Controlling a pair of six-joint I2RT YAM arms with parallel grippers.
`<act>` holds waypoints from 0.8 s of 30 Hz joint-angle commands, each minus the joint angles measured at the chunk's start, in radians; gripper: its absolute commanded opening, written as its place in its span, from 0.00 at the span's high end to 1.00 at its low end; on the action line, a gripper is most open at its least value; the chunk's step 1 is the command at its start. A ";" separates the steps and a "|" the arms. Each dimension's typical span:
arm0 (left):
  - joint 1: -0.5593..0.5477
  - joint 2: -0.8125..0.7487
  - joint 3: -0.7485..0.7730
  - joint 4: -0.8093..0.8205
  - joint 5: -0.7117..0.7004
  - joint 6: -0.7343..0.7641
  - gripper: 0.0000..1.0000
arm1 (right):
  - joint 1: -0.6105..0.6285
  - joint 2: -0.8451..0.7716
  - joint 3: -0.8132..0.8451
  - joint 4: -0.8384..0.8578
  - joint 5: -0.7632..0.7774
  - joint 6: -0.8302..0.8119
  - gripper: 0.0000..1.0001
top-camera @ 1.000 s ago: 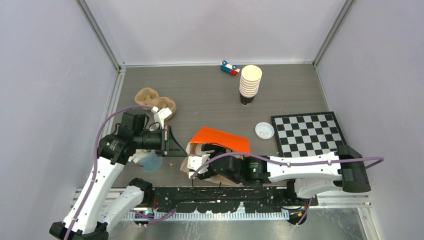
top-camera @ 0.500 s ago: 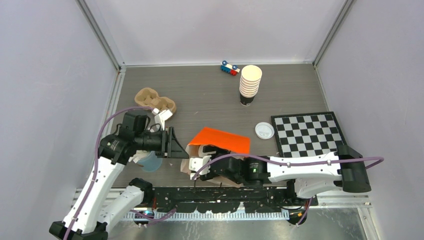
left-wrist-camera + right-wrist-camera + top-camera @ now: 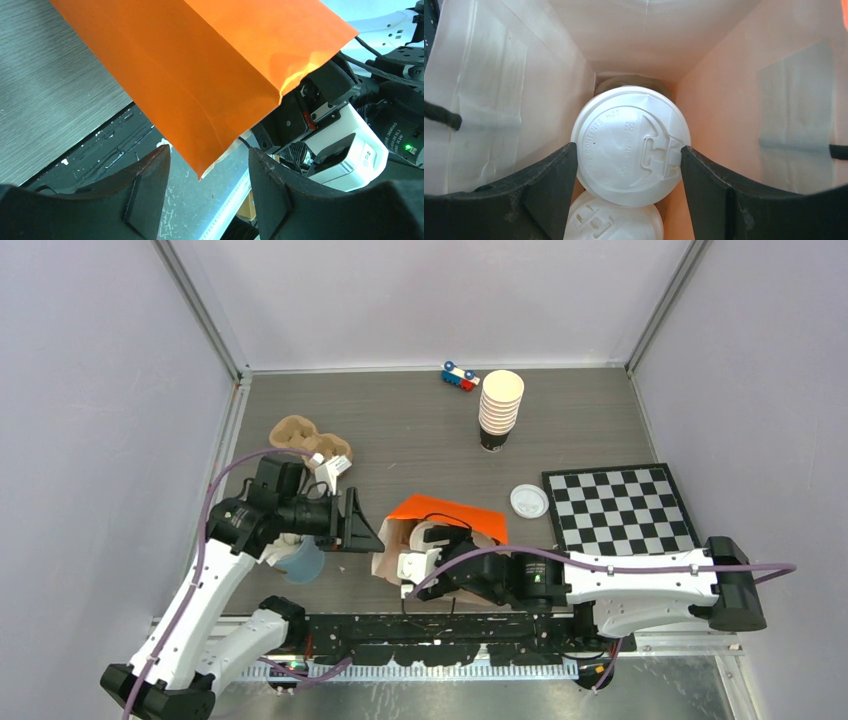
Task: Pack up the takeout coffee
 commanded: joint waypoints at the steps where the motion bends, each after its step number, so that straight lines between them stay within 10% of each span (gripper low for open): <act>1: -0.025 0.023 0.016 0.040 -0.030 -0.013 0.40 | -0.006 -0.041 -0.004 -0.008 -0.004 0.004 0.24; 16: -0.122 -0.006 -0.062 0.181 -0.012 -0.140 1.00 | -0.006 -0.100 -0.009 -0.049 0.011 0.038 0.25; 24: -0.126 -0.061 -0.073 0.141 -0.028 -0.154 1.00 | -0.006 -0.047 0.011 0.009 0.008 0.010 0.25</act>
